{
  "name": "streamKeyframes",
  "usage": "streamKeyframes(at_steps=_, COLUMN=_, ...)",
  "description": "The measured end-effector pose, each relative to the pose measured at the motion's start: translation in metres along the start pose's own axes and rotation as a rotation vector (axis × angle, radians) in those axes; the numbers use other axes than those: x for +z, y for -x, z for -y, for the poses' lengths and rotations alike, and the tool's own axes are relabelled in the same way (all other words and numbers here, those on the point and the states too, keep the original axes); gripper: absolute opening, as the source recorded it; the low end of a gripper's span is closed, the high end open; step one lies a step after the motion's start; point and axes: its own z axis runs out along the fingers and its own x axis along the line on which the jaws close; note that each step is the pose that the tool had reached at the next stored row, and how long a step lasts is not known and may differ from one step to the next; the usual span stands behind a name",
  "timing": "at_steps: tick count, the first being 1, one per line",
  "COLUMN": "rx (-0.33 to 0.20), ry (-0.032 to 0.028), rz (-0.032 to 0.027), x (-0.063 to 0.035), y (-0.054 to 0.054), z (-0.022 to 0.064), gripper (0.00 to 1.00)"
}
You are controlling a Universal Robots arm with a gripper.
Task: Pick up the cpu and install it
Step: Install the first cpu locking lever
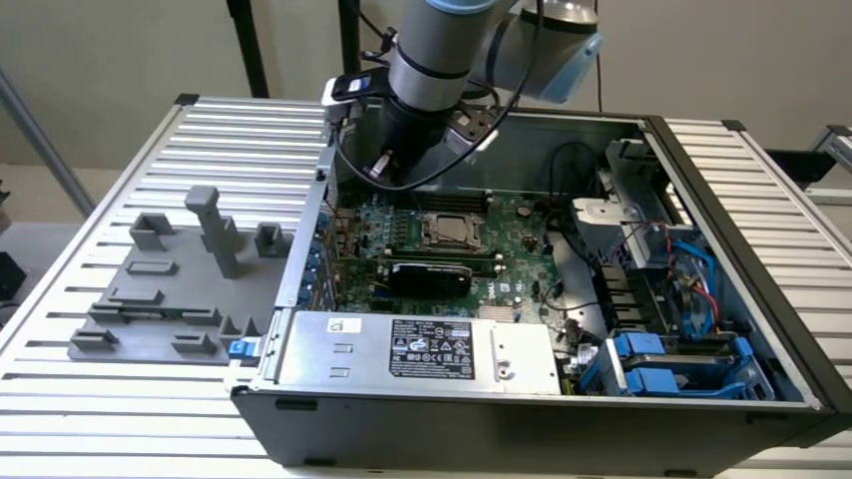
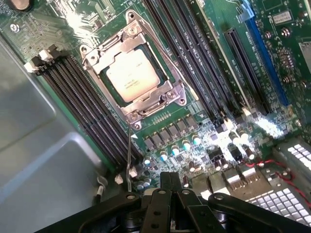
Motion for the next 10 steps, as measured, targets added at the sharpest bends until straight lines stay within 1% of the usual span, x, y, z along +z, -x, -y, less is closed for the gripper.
streamKeyframes(at_steps=6, rx=0.049, ry=0.0009, rz=-0.0186, x=-0.0011, y=0.0007, z=0.0015, gripper=0.11)
streamKeyframes(at_steps=7, rx=0.062, ry=0.0017, rz=-0.0226, x=-0.001, y=0.0007, z=0.0015, gripper=0.11)
streamKeyframes(at_steps=10, rx=0.111, ry=0.0054, rz=-0.0372, x=-0.001, y=0.0007, z=0.0015, gripper=0.11)
